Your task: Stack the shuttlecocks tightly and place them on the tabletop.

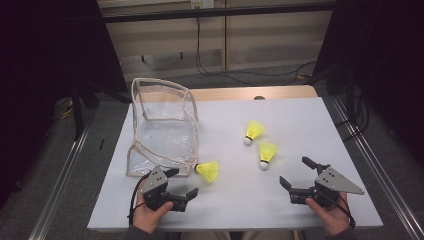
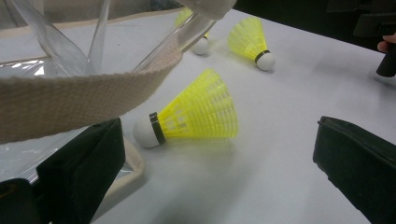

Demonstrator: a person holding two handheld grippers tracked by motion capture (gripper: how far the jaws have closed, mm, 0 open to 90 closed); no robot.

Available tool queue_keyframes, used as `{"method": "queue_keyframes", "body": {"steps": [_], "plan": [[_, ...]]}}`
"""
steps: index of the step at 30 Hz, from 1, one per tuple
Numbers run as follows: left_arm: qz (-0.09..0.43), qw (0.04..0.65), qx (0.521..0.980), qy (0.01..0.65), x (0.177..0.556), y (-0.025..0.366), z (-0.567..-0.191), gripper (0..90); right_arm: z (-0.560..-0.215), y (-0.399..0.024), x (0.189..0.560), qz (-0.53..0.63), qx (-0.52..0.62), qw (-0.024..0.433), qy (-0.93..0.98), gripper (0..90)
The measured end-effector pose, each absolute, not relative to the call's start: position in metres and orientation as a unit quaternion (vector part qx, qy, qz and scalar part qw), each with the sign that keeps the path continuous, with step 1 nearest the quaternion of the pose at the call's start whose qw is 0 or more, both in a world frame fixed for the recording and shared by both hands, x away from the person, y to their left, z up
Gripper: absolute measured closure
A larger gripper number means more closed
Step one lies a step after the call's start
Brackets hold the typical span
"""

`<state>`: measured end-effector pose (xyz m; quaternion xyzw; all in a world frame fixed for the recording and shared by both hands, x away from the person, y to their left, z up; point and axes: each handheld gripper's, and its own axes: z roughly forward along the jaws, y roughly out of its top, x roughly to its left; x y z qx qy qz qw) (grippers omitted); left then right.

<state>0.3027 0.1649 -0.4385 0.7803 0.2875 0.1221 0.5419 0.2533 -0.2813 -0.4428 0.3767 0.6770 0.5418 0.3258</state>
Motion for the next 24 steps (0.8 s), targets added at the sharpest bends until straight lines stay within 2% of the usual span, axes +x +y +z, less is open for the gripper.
{"method": "queue_keyframes", "body": {"steps": [24], "plan": [[0.111, 0.532, 0.789, 0.286, 0.305, 0.153, -0.442, 2.3, -0.442, -0.281, 0.253, 0.54, 0.377, 0.327, 0.678, 2.3]]}}
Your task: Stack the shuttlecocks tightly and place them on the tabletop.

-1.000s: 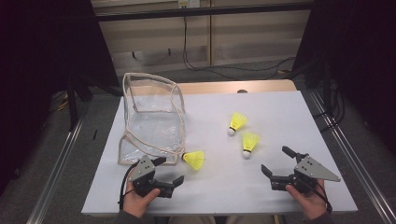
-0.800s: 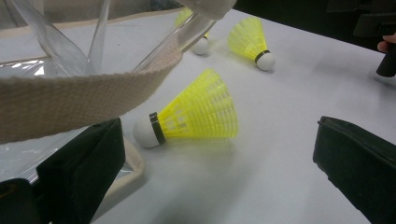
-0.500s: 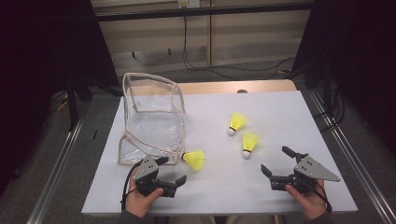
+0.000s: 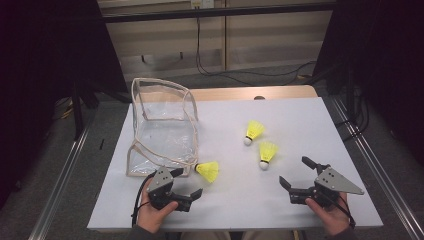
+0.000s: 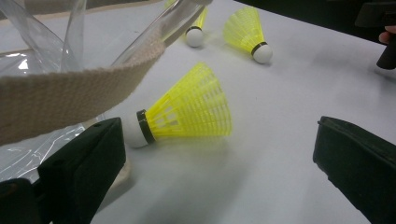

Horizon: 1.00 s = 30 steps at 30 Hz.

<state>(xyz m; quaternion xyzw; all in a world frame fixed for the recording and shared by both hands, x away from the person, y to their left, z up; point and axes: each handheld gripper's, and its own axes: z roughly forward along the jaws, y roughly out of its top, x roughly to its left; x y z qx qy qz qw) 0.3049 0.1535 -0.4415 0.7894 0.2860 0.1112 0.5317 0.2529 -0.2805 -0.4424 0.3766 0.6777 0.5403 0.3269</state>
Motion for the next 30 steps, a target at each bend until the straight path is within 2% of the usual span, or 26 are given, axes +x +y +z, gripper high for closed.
{"method": "queue_keyframes", "body": {"steps": [30], "plan": [[0.109, 0.514, 0.798, 0.295, 0.309, 0.136, -0.44, 2.6, -0.442, -0.281, 0.253, 0.542, 0.374, 0.328, 0.677, 2.5]]}}
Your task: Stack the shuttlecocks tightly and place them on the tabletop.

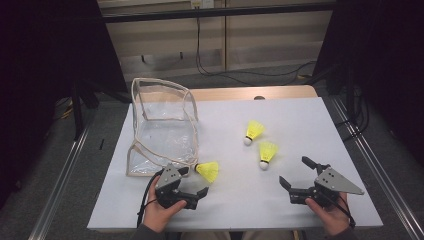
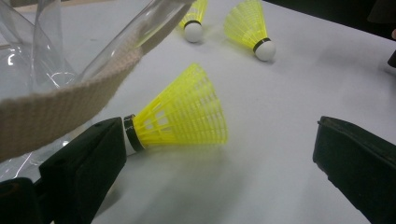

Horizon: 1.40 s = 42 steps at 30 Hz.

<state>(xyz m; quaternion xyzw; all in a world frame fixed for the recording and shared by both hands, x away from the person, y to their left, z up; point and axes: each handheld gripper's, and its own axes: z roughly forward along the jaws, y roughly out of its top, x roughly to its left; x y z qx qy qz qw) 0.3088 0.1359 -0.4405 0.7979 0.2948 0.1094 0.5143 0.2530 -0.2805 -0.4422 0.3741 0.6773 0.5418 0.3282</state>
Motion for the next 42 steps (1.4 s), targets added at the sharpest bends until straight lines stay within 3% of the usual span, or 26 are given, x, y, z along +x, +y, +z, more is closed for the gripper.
{"method": "queue_keyframes", "body": {"steps": [42], "plan": [[0.137, 0.484, 0.805, 0.315, 0.317, 0.098, -0.442, 3.5, -0.442, -0.281, 0.253, 0.54, 0.376, 0.329, 0.678, 3.1]]}}
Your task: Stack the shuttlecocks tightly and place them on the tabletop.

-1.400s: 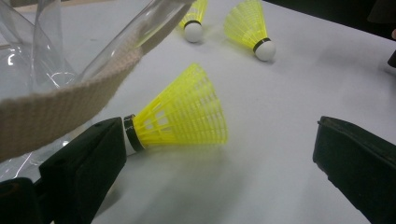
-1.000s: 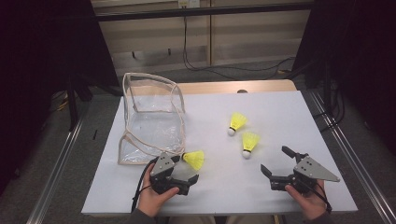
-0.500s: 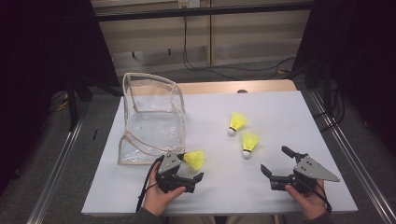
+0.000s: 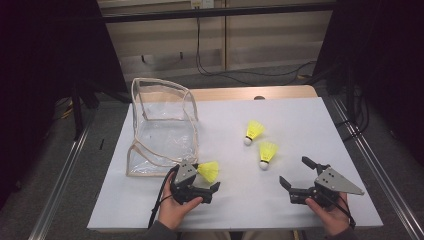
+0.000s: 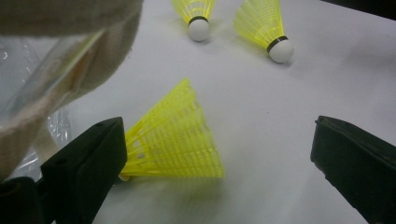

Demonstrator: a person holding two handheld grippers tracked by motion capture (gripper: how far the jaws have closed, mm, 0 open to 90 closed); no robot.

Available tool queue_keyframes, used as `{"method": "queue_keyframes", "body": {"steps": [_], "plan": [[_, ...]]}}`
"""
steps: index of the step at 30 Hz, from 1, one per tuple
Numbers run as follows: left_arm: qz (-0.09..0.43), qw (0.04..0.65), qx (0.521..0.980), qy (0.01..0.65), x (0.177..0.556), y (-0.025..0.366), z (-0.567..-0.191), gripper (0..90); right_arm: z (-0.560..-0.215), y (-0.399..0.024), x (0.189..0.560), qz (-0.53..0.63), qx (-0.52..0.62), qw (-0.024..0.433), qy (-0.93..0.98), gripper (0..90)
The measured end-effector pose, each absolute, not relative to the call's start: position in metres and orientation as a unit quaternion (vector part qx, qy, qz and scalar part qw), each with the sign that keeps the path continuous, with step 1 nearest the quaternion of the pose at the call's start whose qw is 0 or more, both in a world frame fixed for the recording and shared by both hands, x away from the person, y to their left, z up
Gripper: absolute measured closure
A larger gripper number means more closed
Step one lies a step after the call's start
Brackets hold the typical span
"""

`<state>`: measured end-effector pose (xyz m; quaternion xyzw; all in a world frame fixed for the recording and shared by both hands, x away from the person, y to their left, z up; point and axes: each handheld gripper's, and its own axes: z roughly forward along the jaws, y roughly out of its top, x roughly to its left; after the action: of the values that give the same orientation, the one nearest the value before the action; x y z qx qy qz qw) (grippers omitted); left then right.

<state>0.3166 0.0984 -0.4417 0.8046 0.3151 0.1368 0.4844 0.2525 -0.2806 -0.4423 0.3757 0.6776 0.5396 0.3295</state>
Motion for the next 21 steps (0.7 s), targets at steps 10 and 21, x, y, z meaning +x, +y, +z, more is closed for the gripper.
{"method": "queue_keyframes", "body": {"steps": [10, 21], "plan": [[0.142, 0.484, 0.8, 0.324, 0.3177, 0.096, -0.4407, 3.3, -0.4421, -0.2808, 0.2525, 0.54, 0.375, 0.331, 0.677, 3.2], [0.165, 0.473, 0.794, 0.345, 0.3177, 0.0915, -0.4412, 7.4, -0.4422, -0.2797, 0.2526, 0.54, 0.374, 0.329, 0.679, 3.3]]}}
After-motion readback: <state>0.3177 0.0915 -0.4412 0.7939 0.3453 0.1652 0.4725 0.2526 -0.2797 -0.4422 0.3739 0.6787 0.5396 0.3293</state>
